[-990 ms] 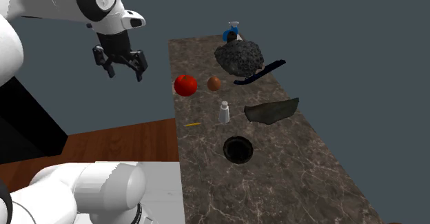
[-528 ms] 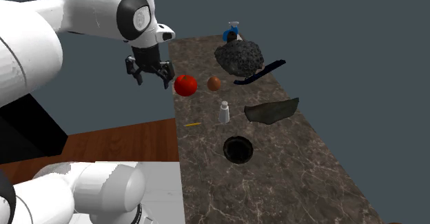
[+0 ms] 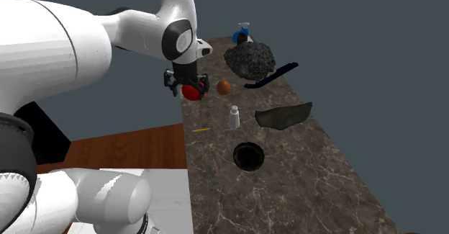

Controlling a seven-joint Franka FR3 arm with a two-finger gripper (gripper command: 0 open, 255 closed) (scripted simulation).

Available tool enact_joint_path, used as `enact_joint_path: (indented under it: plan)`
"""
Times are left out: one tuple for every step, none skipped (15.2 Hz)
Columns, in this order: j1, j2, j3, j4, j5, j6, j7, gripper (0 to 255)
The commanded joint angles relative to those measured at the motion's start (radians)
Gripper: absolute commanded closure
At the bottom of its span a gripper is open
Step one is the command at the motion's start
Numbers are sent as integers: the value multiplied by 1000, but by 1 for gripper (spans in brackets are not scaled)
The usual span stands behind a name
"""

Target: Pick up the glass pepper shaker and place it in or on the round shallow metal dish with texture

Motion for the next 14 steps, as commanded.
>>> enact_joint_path:
  plan:
    - [-10,50,-45,13,-9,48,-49,0]
    - [-13,76,-65,19,-10,72,-70,0]
    - [-15,104,-85,26,-9,95,-92,0]
    - [-16,132,-105,35,-6,119,-114,0]
    - [-17,162,-125,45,-1,141,-138,0]
    - [-17,193,-146,56,5,164,-162,0]
    - [-16,224,-166,68,15,185,-187,0]
    - [-15,257,-186,82,27,206,-214,0]
    - [-14,291,-206,97,42,227,-242,0]
    - [-13,326,-226,113,59,246,-271,0]
    - [-12,363,-245,131,80,264,-302,0]
    - [-11,400,-263,150,104,280,-334,0]
    - [-12,439,-279,170,132,296,-368,0]
    - [-14,479,-293,192,162,309,-404,0]
